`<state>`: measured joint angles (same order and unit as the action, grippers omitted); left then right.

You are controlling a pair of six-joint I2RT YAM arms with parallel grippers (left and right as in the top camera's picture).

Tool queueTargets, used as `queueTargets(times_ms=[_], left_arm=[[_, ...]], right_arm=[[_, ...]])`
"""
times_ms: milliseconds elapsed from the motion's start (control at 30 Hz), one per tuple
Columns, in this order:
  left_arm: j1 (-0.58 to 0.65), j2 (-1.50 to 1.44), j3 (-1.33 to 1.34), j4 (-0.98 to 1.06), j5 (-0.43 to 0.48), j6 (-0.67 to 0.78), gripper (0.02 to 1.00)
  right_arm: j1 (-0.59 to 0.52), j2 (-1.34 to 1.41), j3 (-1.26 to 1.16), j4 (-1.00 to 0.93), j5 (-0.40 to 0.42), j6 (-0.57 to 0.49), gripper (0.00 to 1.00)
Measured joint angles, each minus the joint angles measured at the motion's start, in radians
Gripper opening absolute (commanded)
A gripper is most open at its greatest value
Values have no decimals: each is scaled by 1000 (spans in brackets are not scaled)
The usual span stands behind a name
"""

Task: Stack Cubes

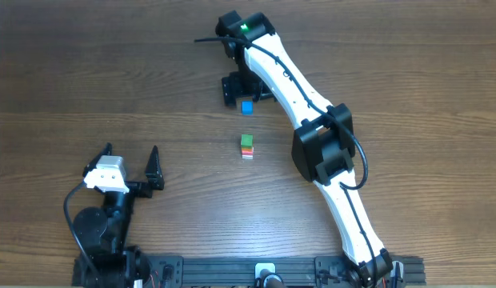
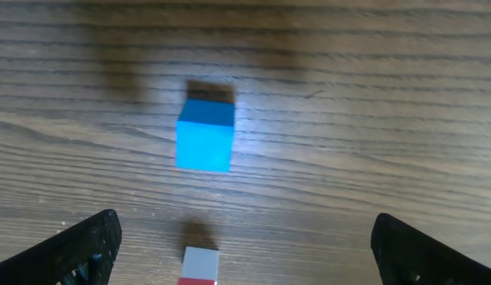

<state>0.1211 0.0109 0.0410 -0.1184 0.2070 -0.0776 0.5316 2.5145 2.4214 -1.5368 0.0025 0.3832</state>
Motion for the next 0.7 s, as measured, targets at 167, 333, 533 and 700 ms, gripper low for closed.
queueTargets(times_ms=[167, 333, 533, 700], left_arm=[[0, 0, 0, 0, 0, 0, 998], [0, 0, 0, 0, 0, 0, 1000], [0, 0, 0, 0, 0, 0, 1000], [0, 0, 0, 0, 0, 0, 993]], right_arm=[[0, 43, 4, 26, -5, -6, 991], [0, 89, 4, 48, -19, -9, 991], [0, 95, 4, 61, -27, 12, 982], [0, 100, 4, 65, -27, 41, 969]])
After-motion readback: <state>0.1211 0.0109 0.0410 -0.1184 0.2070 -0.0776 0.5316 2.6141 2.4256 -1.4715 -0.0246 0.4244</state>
